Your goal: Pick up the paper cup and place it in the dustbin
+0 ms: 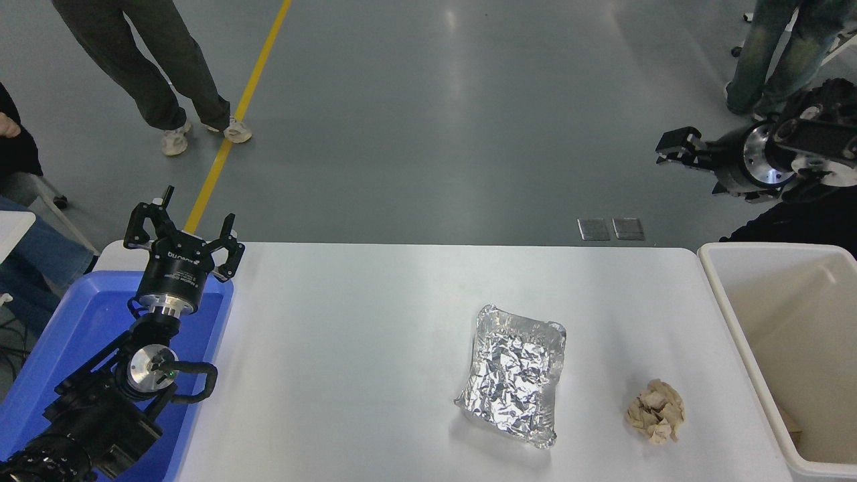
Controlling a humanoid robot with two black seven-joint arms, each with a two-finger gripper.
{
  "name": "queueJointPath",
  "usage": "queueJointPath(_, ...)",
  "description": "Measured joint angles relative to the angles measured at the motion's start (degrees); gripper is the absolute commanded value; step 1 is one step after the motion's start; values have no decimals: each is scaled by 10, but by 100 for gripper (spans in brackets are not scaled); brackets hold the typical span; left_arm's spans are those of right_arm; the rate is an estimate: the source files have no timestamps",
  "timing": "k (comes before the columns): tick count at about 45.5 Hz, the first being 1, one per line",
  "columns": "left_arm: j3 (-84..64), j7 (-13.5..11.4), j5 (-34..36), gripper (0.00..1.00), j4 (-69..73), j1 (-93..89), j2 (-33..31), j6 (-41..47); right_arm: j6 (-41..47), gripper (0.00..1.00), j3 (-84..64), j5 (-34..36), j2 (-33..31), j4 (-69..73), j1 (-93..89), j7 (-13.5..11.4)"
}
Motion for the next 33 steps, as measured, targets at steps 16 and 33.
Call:
queueJointPath(16, -1, 0, 0, 98, 0, 0, 0, 1, 135, 100, -68, -3, -8, 174, 176, -1)
queueJointPath(33, -1, -1, 0, 98, 0, 1, 0, 1, 193, 100, -103, -20, -37, 304, 325, -1)
